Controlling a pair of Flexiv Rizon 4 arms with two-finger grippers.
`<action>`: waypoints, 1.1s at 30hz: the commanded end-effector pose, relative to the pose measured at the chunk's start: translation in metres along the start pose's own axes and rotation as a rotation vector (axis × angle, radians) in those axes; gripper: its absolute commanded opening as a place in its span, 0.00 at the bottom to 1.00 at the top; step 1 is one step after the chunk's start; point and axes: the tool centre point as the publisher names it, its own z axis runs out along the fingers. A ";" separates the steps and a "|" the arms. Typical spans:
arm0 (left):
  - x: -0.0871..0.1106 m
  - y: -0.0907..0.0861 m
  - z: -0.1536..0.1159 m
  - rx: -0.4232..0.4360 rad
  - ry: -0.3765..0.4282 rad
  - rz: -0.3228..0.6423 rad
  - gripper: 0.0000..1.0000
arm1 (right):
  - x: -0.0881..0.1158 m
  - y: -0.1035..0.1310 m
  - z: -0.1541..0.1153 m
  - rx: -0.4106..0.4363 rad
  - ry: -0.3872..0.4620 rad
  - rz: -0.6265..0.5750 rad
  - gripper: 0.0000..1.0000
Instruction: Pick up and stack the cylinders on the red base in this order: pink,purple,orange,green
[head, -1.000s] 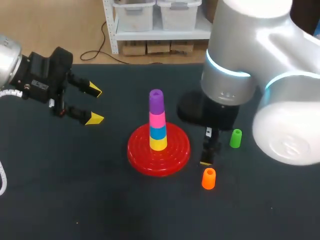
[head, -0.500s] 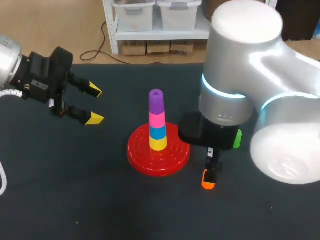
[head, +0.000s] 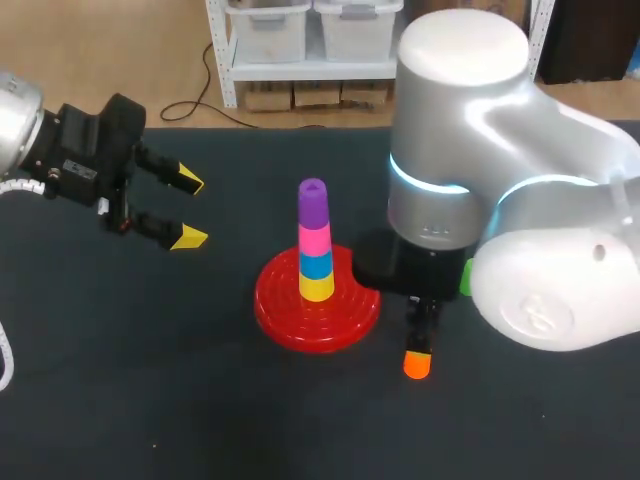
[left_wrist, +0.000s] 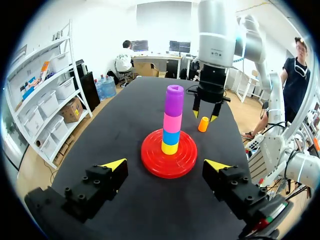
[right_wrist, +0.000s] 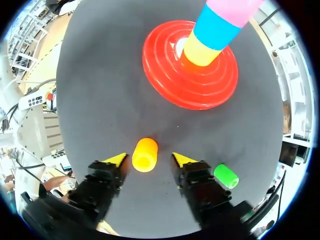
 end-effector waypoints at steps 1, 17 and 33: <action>0.001 0.000 0.000 -0.001 -0.004 0.002 1.00 | 0.004 0.003 0.002 0.005 -0.007 -0.004 0.47; 0.001 0.000 0.000 -0.001 -0.004 0.002 1.00 | 0.004 0.006 0.006 0.016 0.018 -0.021 0.39; 0.001 0.000 0.000 -0.001 -0.004 0.002 1.00 | -0.003 0.007 -0.023 0.042 -0.009 -0.023 0.00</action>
